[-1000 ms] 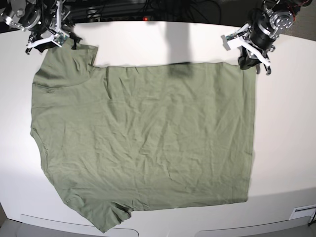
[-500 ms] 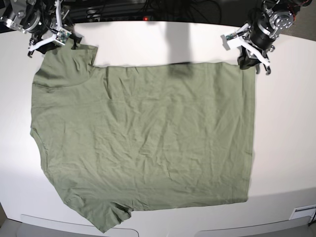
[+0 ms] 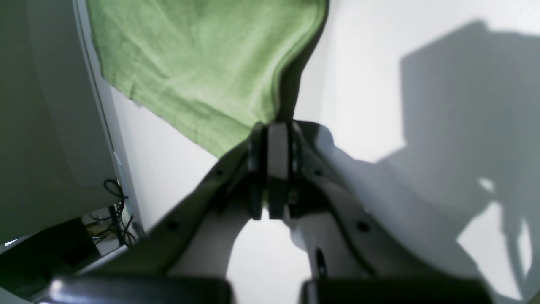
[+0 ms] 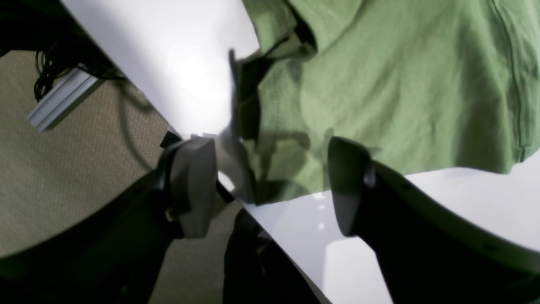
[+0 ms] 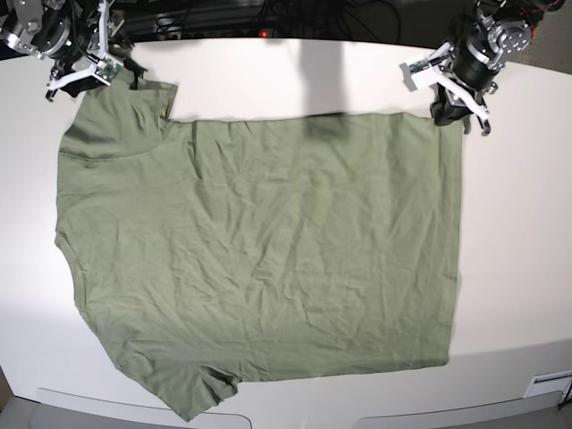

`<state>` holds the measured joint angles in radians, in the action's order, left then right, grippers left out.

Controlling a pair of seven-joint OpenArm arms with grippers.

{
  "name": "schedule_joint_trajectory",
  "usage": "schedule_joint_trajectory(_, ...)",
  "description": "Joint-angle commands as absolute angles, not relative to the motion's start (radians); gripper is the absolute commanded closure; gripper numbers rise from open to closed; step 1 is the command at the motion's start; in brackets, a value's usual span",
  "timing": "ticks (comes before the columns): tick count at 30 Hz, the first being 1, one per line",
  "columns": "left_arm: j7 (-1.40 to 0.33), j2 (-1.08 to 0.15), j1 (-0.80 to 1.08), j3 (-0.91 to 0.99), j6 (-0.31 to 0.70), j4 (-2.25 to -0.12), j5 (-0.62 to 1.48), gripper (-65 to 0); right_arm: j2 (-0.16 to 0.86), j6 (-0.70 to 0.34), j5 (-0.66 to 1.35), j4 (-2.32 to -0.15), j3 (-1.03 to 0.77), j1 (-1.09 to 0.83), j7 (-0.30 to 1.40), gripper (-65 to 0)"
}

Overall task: Fold the T-shirt properly
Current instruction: 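Move the right gripper to the shoulder by the sleeve and grasp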

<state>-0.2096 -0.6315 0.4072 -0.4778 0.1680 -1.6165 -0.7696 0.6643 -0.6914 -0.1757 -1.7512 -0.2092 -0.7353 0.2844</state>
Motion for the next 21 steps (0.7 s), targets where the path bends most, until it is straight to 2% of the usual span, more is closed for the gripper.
schedule_joint_trajectory(1, -0.208, -0.640, 0.416, -0.480, 0.208, -1.620, -0.759, 0.0, 0.679, -0.567, -0.242, -1.744, -0.221, -0.715, 0.311, -39.9)
schedule_joint_trajectory(4, -0.208, -0.640, 0.416, -0.480, 0.208, -1.620, -0.759, 0.0, 0.679, -0.595, -0.180, -1.744, -0.221, -0.715, 0.287, -39.9)
schedule_joint_trajectory(7, -0.208, -0.640, 0.416, -0.480, 0.207, -1.620, -0.759, 0.0, 0.677, -0.698, -0.107, -1.749, -0.221, -0.715, 0.205, -39.9)
schedule_joint_trajectory(21, -0.209, -0.640, 0.416, -0.480, 0.207, -1.620, -0.759, 0.0, 0.625, -0.698, 0.060, -1.914, -0.221, -0.715, 0.207, -39.9)
